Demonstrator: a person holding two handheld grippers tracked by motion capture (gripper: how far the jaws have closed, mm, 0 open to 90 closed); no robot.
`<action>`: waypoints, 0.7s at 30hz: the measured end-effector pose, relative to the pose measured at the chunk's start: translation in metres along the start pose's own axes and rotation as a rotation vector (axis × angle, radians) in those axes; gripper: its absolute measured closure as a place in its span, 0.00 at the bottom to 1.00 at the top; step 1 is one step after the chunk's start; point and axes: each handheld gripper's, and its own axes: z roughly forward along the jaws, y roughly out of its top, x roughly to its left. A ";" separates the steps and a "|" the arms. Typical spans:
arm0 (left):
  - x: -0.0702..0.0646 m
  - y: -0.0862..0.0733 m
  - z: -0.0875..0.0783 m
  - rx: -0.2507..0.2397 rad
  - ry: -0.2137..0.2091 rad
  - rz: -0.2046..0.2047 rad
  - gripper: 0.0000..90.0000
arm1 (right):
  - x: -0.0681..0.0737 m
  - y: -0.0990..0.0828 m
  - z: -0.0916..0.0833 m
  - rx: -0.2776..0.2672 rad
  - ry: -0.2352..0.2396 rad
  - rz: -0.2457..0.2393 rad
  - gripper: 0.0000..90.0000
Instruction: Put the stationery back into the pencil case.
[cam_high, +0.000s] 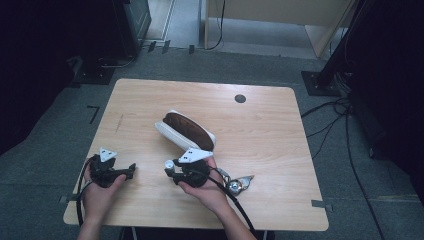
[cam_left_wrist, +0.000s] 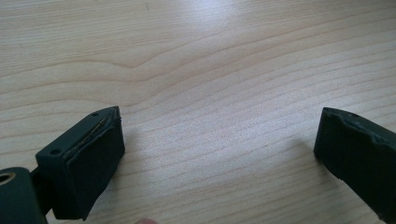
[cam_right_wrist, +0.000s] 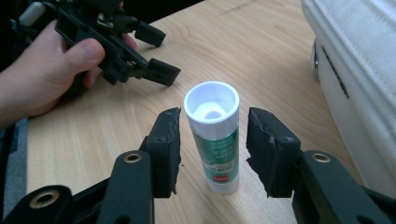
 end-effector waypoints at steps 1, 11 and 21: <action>0.000 0.000 0.000 0.000 0.000 0.001 0.02 | 0.000 0.000 0.001 0.002 -0.003 0.002 0.62; 0.000 0.000 0.000 0.000 0.000 0.001 0.02 | 0.002 0.004 0.002 -0.005 -0.027 -0.033 0.71; 0.000 0.000 0.000 0.000 0.001 0.003 0.02 | -0.005 0.006 -0.013 -0.015 -0.048 -0.011 0.74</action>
